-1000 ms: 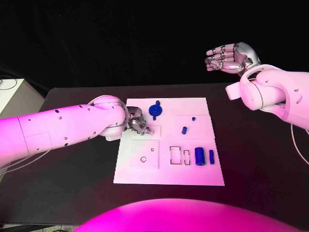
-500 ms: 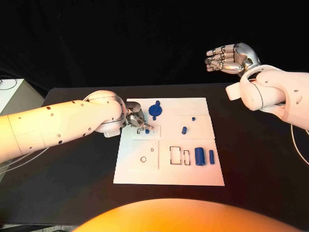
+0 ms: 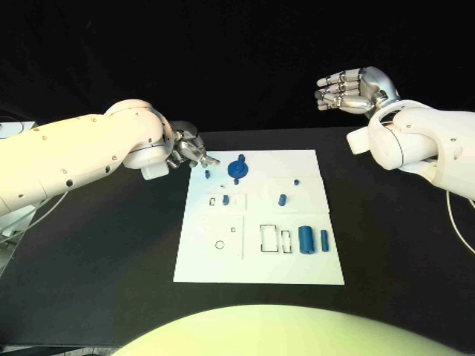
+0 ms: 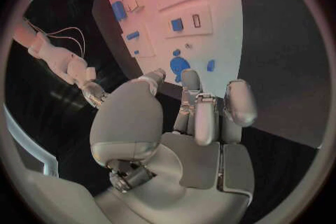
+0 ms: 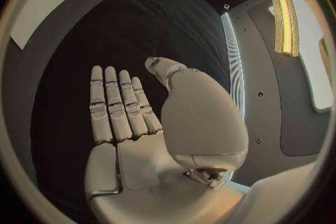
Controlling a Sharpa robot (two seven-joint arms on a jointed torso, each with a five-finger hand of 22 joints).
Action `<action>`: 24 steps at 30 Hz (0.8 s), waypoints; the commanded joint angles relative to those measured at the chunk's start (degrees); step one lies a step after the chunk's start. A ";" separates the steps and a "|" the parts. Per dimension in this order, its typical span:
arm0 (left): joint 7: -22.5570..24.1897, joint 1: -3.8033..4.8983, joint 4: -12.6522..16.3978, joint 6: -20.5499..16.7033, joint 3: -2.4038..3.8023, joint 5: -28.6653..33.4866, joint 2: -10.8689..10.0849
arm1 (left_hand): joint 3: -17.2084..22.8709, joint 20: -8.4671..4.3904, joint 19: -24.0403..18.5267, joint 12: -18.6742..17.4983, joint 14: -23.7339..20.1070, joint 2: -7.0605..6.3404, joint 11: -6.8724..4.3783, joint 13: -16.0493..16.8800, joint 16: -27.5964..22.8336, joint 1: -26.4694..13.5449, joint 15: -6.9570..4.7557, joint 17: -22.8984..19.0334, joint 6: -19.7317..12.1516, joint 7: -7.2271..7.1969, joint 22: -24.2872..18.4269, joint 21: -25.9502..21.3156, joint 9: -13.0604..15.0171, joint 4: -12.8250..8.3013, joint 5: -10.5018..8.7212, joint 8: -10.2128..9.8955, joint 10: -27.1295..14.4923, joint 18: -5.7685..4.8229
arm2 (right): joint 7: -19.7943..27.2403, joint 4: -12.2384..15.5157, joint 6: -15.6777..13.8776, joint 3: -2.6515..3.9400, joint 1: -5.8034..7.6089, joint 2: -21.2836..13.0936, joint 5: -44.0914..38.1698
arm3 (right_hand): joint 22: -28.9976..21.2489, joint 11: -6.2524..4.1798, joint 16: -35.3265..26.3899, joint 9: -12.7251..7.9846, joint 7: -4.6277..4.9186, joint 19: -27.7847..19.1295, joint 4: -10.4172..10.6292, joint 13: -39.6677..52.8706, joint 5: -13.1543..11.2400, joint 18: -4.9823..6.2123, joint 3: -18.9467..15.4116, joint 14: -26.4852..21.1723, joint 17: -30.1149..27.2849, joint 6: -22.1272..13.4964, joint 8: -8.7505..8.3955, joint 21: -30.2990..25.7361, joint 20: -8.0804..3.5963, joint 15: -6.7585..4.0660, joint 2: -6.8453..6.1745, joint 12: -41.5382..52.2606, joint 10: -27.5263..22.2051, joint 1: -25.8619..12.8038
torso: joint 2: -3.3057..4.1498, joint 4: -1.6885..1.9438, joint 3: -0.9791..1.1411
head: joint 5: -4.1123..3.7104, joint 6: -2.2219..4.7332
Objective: Assemble the parts on the task board
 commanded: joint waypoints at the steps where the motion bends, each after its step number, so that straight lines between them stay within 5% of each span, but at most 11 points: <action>1: 0.88 0.63 -2.27 1.91 0.03 2.24 1.02 | 0.33 0.33 0.50 0.17 3.71 -0.10 0.40 0.05 0.37 0.76 0.64 8.36 -1.35 0.37 0.44 0.47 -0.56 0.16 0.22 -0.88 -0.33 0.57 | 0.51 -0.09 1.02 0.01 -0.08 -0.01 -0.11 | -0.05 0.50 -0.35 -0.09 3.05 -0.52 0.10 0.00 -0.04 0.30 -0.31 -0.33 -0.05 0.13 -0.23 -0.14 0.07 -0.04 -0.06 -0.25 0.00 -0.42 | 0.14 -0.07 0.00 | -0.03 0.01; 13: 1.18 1.34 -12.56 2.04 -0.04 -1.22 6.67 | 0.44 0.89 1.16 1.11 3.96 0.26 1.13 0.58 0.85 1.10 1.28 8.97 -2.92 1.23 1.28 0.87 -2.09 0.20 0.24 -2.68 -0.13 0.40 | 0.55 0.06 1.05 0.01 -0.21 -0.05 -0.08 | -0.14 0.48 -0.33 -0.10 3.02 -0.52 0.01 0.00 0.13 0.31 -0.28 -0.31 -0.12 0.15 -0.26 -0.12 0.07 -0.04 0.03 -0.29 0.02 -0.32 | 0.69 -0.36 -0.27 | 1.02 0.01; 24: 0.80 0.79 -20.17 5.88 -1.20 -2.43 11.00 | 0.44 0.95 1.16 0.98 3.99 0.41 1.20 0.26 0.91 0.96 1.34 9.05 -2.90 1.29 1.27 0.88 -2.24 0.31 0.20 -2.77 -0.31 0.41 | 0.51 0.31 1.00 0.02 -0.22 -0.03 -0.08 | -0.22 0.47 -0.32 -0.10 3.01 -0.52 -0.07 0.01 0.26 0.32 -0.24 -0.29 -0.17 0.19 -0.27 -0.10 0.08 -0.05 0.12 -0.31 0.05 -0.25 | 1.11 -0.58 -0.47 | 1.84 0.01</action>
